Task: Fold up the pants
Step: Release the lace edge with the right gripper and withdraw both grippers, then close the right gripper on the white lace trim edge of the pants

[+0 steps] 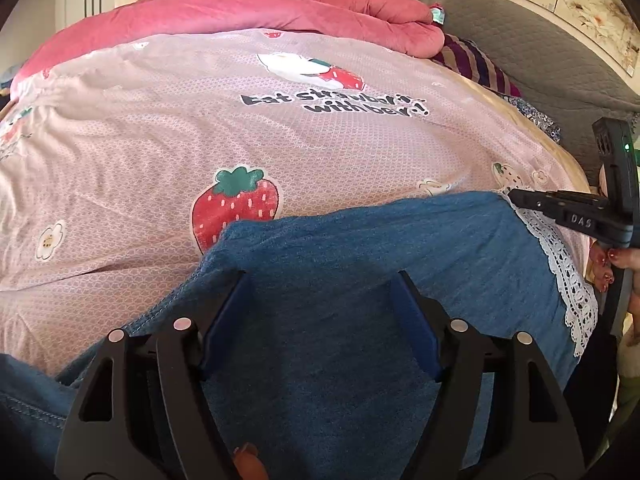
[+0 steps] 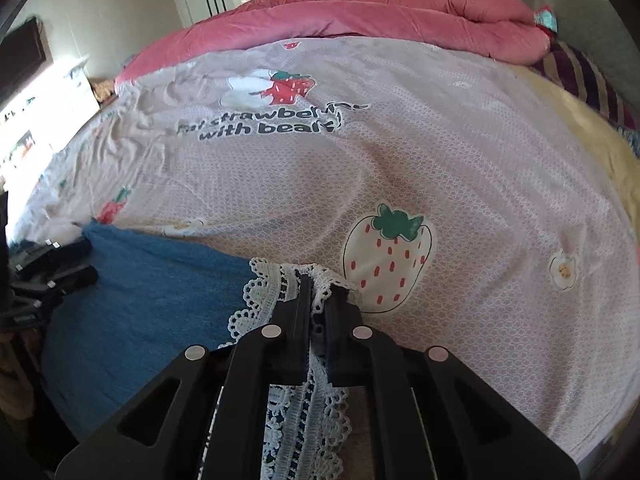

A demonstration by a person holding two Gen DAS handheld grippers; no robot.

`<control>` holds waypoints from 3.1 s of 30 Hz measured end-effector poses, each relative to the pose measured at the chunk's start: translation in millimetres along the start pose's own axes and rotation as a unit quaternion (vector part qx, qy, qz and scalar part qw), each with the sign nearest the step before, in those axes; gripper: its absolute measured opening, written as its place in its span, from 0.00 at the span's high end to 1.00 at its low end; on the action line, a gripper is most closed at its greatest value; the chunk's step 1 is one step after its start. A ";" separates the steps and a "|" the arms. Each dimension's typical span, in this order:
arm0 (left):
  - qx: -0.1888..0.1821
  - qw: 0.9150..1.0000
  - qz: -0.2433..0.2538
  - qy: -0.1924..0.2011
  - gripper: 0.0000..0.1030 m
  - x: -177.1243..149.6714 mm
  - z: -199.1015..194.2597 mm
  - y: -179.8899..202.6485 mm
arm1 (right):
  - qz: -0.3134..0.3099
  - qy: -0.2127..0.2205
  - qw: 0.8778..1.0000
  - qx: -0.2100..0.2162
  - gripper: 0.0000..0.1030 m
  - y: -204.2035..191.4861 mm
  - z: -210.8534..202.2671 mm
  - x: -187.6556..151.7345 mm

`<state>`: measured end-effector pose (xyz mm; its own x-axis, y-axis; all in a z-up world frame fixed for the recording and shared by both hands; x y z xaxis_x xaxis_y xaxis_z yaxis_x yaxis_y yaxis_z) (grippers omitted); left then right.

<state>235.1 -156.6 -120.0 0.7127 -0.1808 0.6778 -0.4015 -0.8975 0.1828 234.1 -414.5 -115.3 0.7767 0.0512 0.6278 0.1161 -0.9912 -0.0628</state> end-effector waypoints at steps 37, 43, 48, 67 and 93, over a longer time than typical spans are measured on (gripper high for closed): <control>0.022 0.998 -0.014 0.056 0.17 -2.6 -78.2 9.0 | -0.027 0.000 0.997 0.076 0.31 -95.0 -53.0 -61.3; 0.021 0.998 -0.013 0.059 0.12 -9.3 -93.2 22.1 | -0.030 0.042 0.996 0.077 0.24 -89.8 -87.6 -48.3; 0.029 0.997 -0.008 0.067 0.09 -15.0 -108.0 33.7 | -0.031 0.073 0.995 0.063 0.16 -79.8 -112.2 -38.8; -0.004 0.998 0.049 0.035 0.09 -45.8 -107.8 111.9 | 0.026 0.099 0.994 0.032 0.08 -19.4 -142.7 -38.6; -0.068 0.986 0.155 -0.003 0.09 -84.5 -51.8 205.5 | 0.062 -0.025 0.989 0.134 0.08 -5.1 -17.0 -5.6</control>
<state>62.5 -304.9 -102.8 0.5468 -0.4406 0.7120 -0.6739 -0.7362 0.0620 218.7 -411.9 -105.3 0.8242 -0.0558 0.5635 0.1729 -0.9228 -0.3443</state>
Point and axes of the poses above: each gripper's, at about its wrist camera, not at the fingertips, and z roughly the way its jaws point, y to its right, x to its top, the point moved 8 cm from there along z, roughly the way its jaws point, and after that the axes turned 4 degrees about y, right-handed, at the moved point
